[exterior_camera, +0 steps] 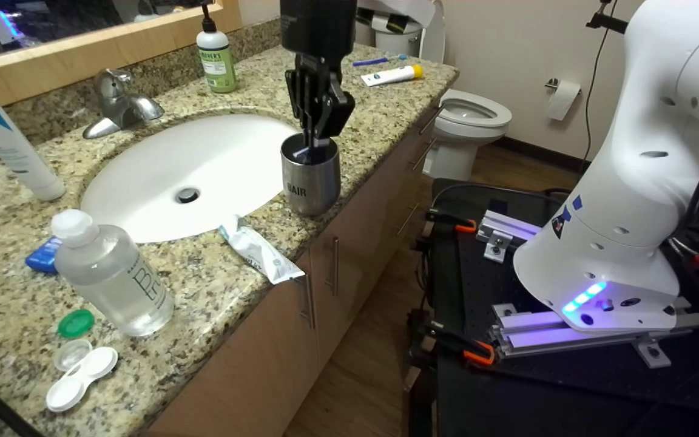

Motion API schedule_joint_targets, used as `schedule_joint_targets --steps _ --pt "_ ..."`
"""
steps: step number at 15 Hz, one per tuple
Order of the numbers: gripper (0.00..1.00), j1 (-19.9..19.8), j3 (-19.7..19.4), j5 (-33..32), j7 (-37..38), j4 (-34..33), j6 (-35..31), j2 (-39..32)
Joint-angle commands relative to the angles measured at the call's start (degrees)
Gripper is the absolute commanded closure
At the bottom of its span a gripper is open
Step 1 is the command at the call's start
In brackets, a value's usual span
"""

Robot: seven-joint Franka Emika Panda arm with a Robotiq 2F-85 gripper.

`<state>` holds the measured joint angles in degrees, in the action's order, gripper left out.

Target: Put the stick shaver on the counter

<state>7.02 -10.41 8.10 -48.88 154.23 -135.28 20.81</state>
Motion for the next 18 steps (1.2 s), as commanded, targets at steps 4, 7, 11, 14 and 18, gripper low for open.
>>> schedule_joint_targets --steps 4,7,11,14,18 --pt "0.97 -3.0 2.3 -7.1 3.7 0.0 -6.0 -0.6" --pt "0.97 -2.5 2.6 -8.5 5.1 -0.1 -6.7 1.2" --pt "0.97 0.9 4.5 -6.0 5.8 -1.2 1.9 6.9" --pt "0.97 2.9 7.5 -6.3 8.9 -1.8 8.7 12.2" --pt "0.97 5.4 12.3 -8.7 14.2 -1.8 14.2 21.6"
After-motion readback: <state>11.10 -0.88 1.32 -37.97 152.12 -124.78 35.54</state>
